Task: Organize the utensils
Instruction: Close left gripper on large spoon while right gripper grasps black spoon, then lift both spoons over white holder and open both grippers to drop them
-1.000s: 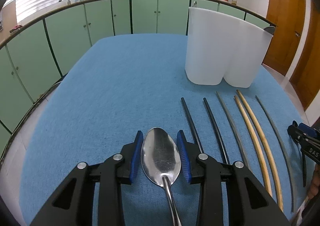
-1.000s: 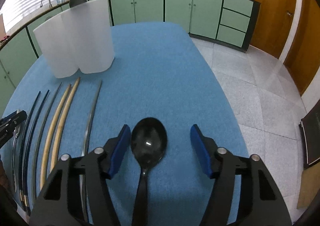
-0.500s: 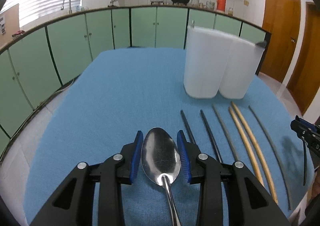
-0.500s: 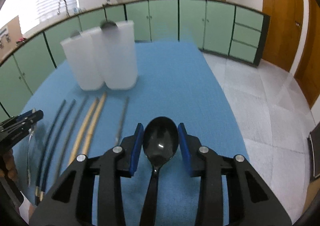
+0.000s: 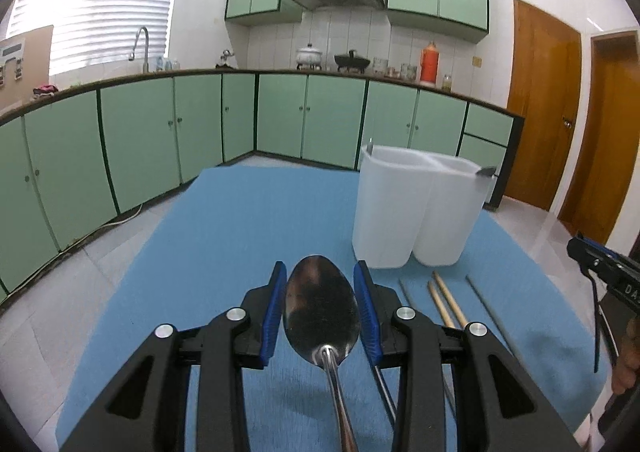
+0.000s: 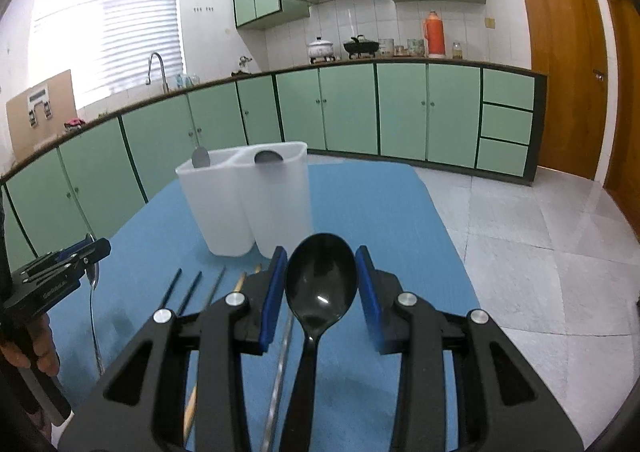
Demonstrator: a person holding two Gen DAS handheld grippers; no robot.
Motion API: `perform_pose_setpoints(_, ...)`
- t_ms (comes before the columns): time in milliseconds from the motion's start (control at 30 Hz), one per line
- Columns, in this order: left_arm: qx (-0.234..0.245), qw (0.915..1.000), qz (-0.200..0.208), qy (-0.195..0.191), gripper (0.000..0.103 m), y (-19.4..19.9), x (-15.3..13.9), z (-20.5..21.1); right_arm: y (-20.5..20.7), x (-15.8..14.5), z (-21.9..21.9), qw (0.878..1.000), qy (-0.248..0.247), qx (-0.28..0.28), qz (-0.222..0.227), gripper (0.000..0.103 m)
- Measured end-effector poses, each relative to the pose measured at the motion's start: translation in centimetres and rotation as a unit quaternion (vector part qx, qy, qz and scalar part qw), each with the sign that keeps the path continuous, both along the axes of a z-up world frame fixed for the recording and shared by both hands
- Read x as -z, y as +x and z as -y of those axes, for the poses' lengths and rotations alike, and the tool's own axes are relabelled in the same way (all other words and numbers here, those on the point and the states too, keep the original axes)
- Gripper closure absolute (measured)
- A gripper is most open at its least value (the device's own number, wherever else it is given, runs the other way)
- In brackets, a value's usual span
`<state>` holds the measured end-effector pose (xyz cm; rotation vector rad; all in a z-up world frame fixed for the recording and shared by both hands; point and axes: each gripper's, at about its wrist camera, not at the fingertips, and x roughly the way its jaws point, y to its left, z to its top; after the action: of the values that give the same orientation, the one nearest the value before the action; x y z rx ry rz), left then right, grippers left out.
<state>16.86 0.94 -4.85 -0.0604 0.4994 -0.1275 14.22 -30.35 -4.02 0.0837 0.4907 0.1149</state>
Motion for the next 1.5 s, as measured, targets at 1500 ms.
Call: perform_pose_setpoints(1500, 0.023, 0.9907, 0.132, -0.023, 0.069, 16.4, -6.6, 7.1, 19.7, -4.3, -1.5, 0.991, 0.064, -0.048, 0.108, 0.069)
